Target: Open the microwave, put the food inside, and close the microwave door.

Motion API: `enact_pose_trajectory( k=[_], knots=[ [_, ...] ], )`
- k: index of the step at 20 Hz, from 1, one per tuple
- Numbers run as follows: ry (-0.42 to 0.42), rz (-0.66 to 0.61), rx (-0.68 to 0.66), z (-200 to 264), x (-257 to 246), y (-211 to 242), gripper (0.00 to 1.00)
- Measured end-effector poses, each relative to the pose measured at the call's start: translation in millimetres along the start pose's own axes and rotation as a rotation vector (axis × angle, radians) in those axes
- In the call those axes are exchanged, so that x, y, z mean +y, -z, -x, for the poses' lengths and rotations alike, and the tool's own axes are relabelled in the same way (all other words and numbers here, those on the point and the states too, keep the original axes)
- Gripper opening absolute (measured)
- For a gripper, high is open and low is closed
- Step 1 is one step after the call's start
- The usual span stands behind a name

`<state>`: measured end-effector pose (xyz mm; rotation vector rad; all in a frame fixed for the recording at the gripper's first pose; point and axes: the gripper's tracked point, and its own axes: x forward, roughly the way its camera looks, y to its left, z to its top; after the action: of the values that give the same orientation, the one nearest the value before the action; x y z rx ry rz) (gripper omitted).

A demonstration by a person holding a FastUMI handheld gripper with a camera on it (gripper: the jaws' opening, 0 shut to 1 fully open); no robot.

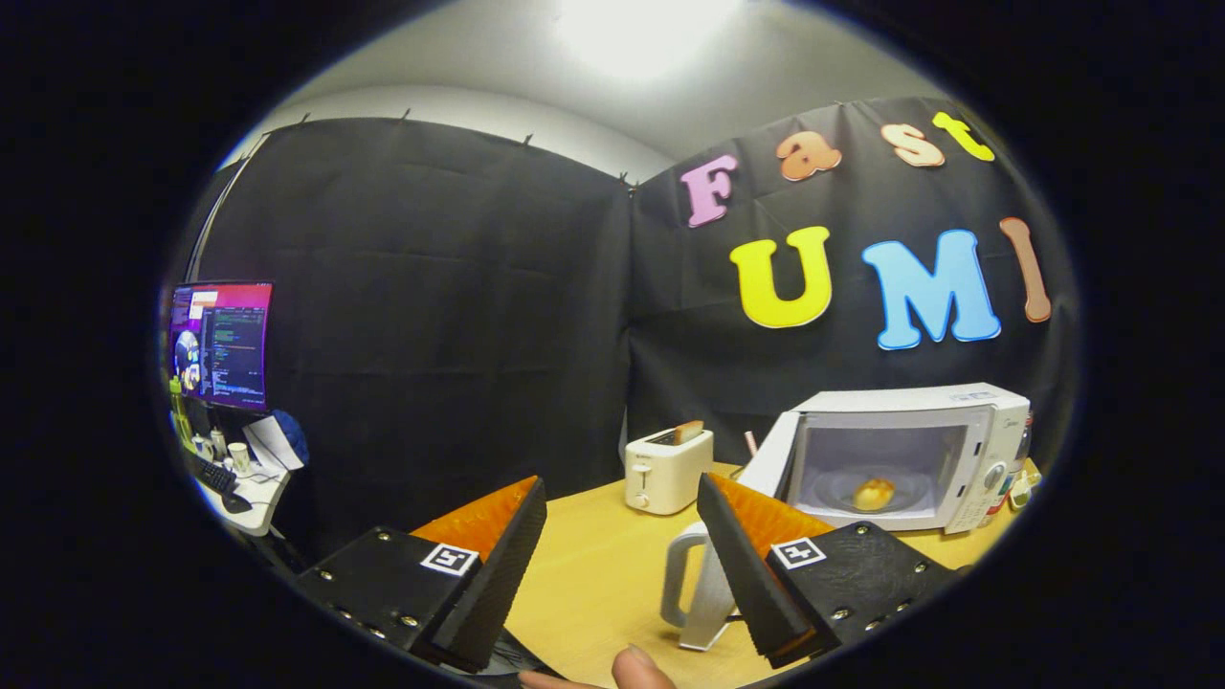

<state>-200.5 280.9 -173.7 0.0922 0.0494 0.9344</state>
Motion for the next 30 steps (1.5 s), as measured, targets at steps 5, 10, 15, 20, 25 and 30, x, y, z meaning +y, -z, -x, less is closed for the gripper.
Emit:
enact_pose_trajectory(
  k=[5,10,15,20,25,30],
  knots=[
    [-0.02,0.046,0.059,-28.3,26.4,42.5,0.83],
    [0.147,0.086,0.16,-50.2,-13.4,89.5,0.06],
    [0.203,-0.067,0.232,-54.0,-44.6,118.6,0.01],
    [0.307,-0.032,0.206,-27.5,-88.6,109.6,0.01],
    [0.447,0.014,0.203,-3.0,-155.3,100.3,0.01],
    [0.613,0.051,0.207,11.6,-236.3,95.5,0.01]
  ],
)
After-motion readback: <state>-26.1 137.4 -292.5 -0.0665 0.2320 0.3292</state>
